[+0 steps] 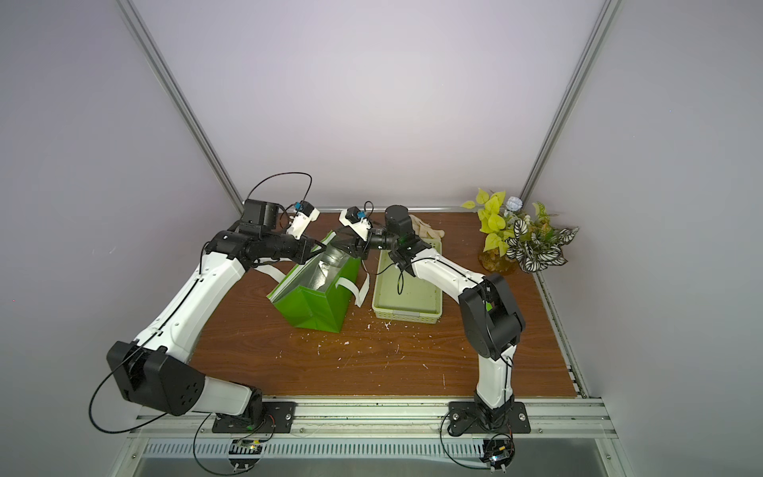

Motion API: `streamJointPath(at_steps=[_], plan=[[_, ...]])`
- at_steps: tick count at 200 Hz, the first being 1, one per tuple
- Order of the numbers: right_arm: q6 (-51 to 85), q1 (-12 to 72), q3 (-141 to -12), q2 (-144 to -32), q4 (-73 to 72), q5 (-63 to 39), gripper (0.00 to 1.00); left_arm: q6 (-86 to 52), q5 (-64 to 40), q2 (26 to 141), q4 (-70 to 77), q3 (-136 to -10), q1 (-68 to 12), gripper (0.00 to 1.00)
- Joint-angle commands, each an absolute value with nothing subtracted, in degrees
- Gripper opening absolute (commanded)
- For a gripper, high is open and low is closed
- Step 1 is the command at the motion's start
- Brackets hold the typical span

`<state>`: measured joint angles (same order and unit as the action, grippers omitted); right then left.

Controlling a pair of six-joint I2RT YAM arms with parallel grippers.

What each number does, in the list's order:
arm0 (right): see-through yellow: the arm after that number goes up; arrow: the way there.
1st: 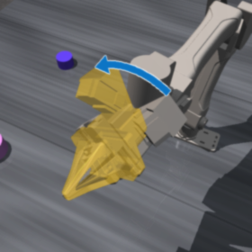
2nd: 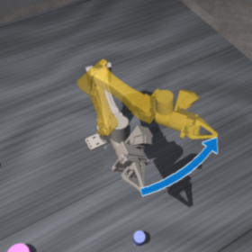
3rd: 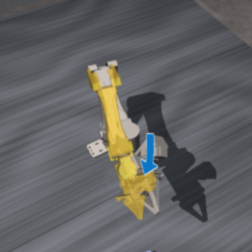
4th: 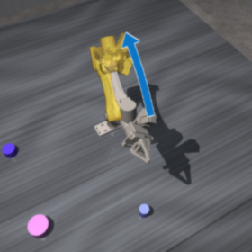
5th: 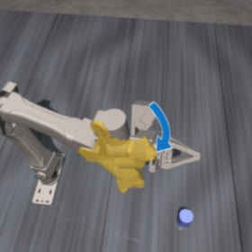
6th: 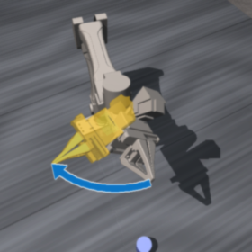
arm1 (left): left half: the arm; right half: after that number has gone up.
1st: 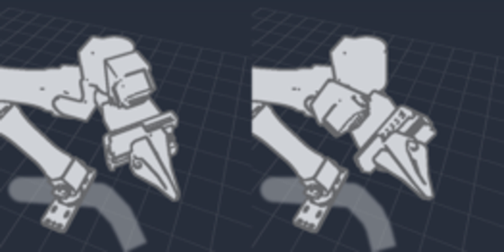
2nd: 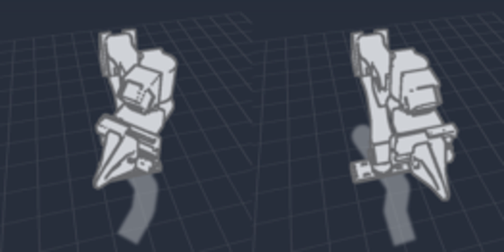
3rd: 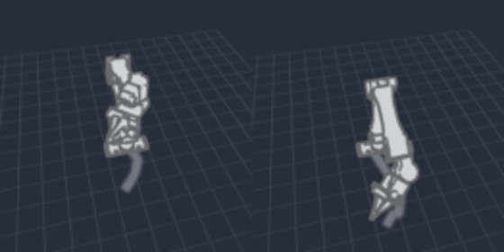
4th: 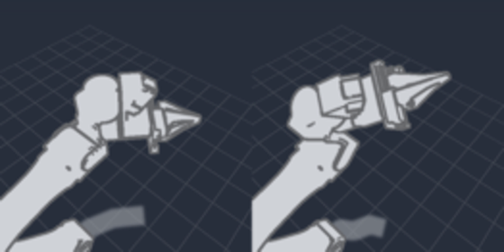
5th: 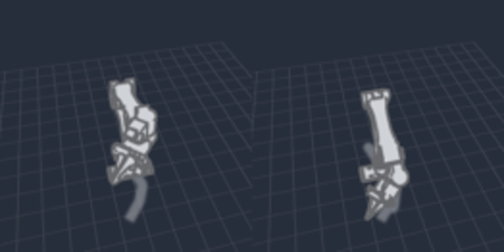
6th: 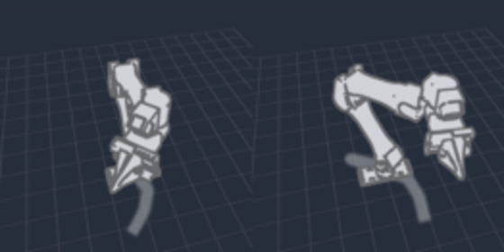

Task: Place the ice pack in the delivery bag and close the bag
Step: Tear off the adhesive seal from the delivery bag.

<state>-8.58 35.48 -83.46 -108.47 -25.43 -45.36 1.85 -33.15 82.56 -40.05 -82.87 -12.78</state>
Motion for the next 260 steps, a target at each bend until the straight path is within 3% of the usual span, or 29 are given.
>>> streamJointPath(at_steps=[1,124,191,260], plan=[[-9.05,35.96,-85.37,-107.95,-26.68,-46.4,0.47,2.17,-33.71,82.0,-40.43,-83.48,-12.48,0.04],[-10.02,35.99,-81.21,-103.49,-27.59,-45.57,0.46,2.04,-33.73,82.18,-40.39,-83.22,-12.48,0.04],[-9.01,36.03,-80.51,-103.96,-29.09,-46.02,0.35,2.16,-33.61,82.26,-40.34,-83.13,-12.48,0.04],[-7.51,36.27,-83.49,-106.35,-29.67,-46.44,0.35,2.12,-33.71,82.18,-40.35,-83.14,-12.41,0.04]])
